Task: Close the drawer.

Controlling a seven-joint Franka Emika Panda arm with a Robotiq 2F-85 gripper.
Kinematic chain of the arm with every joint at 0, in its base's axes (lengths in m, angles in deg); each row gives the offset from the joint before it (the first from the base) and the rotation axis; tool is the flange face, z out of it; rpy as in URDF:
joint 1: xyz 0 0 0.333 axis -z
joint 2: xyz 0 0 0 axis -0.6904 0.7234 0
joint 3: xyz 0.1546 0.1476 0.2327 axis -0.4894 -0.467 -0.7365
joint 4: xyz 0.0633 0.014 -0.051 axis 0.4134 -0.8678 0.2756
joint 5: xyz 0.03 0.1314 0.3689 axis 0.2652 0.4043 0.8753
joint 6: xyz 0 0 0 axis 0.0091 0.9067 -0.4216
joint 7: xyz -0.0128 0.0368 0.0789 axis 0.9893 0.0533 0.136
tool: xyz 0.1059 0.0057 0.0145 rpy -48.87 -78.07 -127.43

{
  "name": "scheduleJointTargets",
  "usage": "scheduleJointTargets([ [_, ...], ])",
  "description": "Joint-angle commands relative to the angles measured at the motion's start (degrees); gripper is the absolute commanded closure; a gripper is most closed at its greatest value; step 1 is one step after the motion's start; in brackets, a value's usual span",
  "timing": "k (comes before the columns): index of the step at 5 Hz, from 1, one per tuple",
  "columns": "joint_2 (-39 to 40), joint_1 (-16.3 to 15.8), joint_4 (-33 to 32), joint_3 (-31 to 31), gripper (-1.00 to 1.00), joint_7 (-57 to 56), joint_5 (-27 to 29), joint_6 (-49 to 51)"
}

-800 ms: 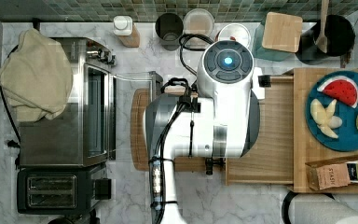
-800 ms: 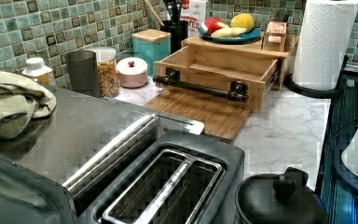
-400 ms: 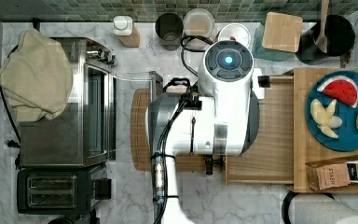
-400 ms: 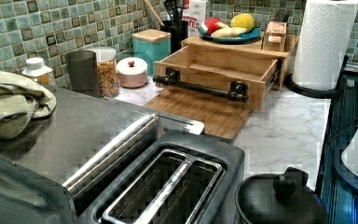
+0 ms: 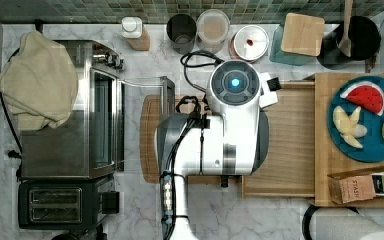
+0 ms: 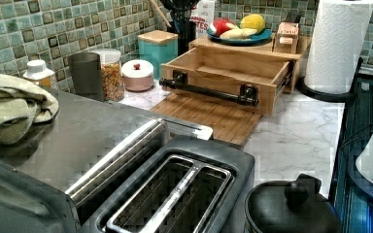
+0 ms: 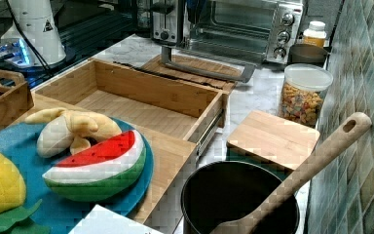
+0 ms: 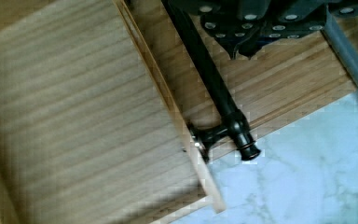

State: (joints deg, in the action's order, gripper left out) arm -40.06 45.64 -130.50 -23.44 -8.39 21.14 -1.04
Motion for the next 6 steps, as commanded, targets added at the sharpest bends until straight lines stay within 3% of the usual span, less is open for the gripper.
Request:
scheduleJointTargets([
  [1,-3.75,-4.86,-9.41,-3.78,1.0,-5.34,-0.76,-8.33],
  [2,-0.6,-5.25,-10.17,-5.1,1.0,-1.89,-5.65,-9.31],
  [3,0.37,-3.82,-14.62,-5.36,1.0,-7.12,-3.97,-14.89],
  [4,1.74,-3.83,-18.62,-4.37,1.0,-4.69,-8.49,-22.29],
  [6,3.66,-3.44,-20.57,-3.11,1.0,-4.1,-10.79,-23.41],
])
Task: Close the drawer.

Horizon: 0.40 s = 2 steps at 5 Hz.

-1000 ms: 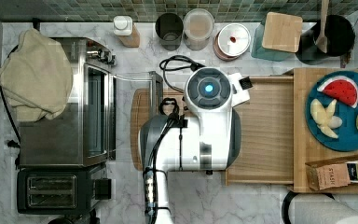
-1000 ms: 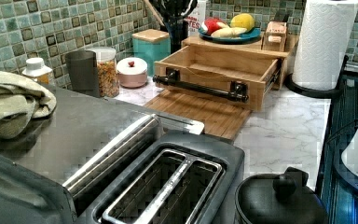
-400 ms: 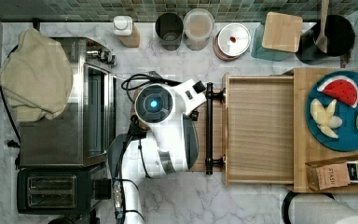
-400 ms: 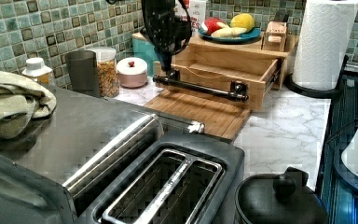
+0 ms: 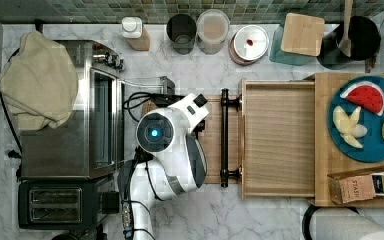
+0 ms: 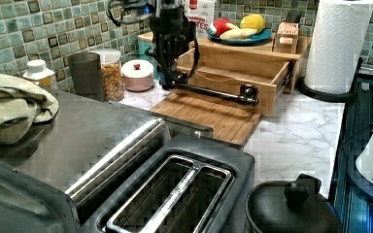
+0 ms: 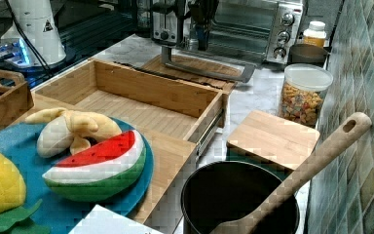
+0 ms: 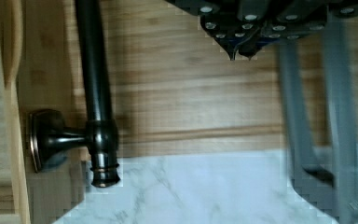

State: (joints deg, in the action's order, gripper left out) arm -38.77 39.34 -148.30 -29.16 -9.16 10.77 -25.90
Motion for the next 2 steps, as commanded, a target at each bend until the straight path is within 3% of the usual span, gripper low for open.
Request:
scheduleJointTargets([
  [1,3.33,2.93,-3.35,3.4,1.0,-2.61,-0.78,0.54],
  [2,3.47,2.58,-4.51,4.86,1.0,-0.33,-4.43,-2.06],
])
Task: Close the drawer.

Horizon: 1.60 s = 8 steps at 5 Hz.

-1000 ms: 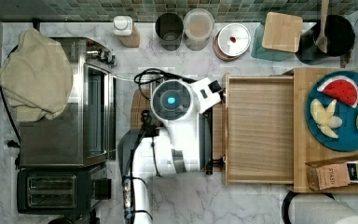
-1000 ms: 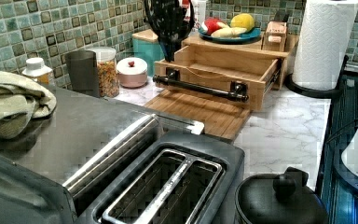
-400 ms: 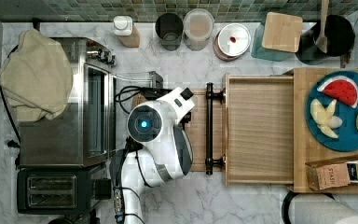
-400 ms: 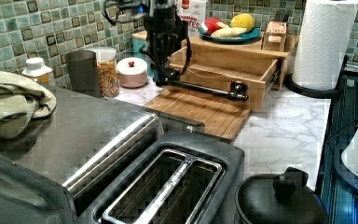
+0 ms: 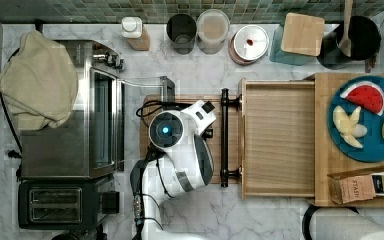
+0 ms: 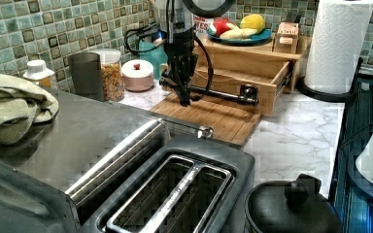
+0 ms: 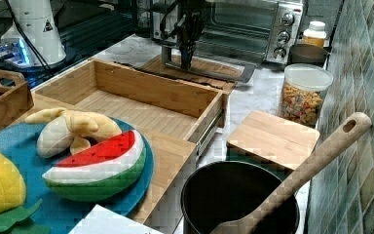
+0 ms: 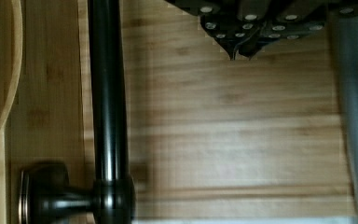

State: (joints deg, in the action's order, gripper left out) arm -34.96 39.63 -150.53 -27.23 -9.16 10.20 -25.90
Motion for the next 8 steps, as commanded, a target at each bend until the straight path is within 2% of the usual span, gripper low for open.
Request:
scheduleJointTargets([
  [1,-0.53,2.47,-2.89,4.76,1.0,-0.53,-6.86,-3.54],
  [3,0.21,5.09,-2.42,8.94,1.0,-9.16,-6.81,-5.54],
  [4,0.01,7.37,-2.65,10.84,1.0,-10.29,-9.29,-7.18],
  [5,1.67,10.79,-0.62,12.87,1.0,-15.41,-6.32,-7.56],
  [6,2.68,14.14,0.96,15.36,1.0,-18.53,-6.54,-8.66],
  [7,2.21,16.02,1.08,19.81,1.0,-19.82,-8.56,-12.17],
  [8,3.39,19.95,3.64,21.37,1.0,-26.71,-4.95,-13.38],
])
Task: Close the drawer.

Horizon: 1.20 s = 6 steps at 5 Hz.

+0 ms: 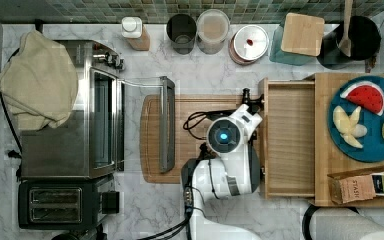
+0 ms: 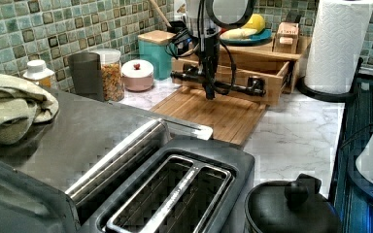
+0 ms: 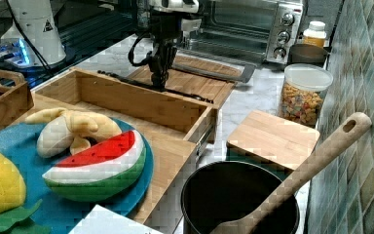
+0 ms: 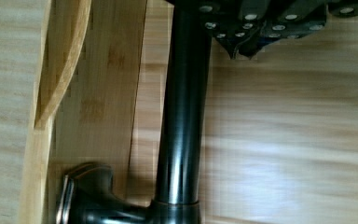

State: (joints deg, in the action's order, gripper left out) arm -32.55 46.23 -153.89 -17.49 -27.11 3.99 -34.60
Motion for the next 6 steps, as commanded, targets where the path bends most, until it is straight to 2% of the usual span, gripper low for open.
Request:
scheduleJointTargets([
  [1,2.18,15.87,9.8,12.84,1.0,-13.72,2.23,-3.57],
  [2,2.72,18.87,11.96,11.46,1.0,-18.45,4.76,-0.83],
  [3,3.44,19.44,12.48,11.3,1.0,-22.23,8.05,-1.45],
  [6,3.53,18.25,12.48,12.48,1.0,-22.58,8.58,-1.53],
])
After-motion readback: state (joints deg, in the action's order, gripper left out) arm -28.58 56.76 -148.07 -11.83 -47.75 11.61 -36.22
